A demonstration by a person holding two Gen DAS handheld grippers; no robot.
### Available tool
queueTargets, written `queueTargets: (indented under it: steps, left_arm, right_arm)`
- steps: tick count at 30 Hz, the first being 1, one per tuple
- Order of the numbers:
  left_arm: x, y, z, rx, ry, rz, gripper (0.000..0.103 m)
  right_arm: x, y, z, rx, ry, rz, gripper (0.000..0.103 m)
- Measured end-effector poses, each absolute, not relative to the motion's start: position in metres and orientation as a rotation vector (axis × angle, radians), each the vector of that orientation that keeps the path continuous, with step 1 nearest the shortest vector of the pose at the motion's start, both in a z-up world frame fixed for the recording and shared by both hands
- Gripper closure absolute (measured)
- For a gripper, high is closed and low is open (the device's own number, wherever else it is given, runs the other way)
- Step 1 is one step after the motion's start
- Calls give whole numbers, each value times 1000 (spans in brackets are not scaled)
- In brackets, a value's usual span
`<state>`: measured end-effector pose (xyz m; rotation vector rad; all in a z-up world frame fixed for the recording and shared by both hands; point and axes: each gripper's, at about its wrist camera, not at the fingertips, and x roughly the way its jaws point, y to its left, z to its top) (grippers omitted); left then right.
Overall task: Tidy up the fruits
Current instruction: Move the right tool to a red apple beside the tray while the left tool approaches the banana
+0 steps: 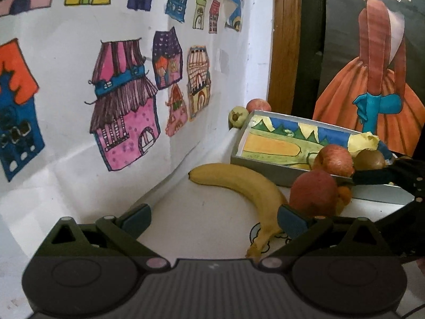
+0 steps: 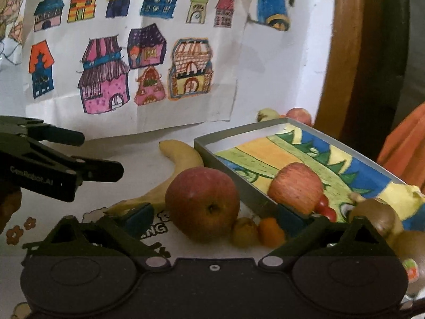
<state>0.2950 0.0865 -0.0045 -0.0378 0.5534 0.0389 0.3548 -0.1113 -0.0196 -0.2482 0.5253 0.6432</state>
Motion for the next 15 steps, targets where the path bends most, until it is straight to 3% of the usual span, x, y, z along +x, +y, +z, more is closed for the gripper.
queueTargets:
  steps: [4,15]
  left_arm:
    - [299,88,-6,-34,553,41,0]
    - [298,99,-9,-43,561,60,0]
  right_arm:
    - [367,-104,-28,-262,544,668,15]
    - [387,-92,-37,-256,579,727,16]
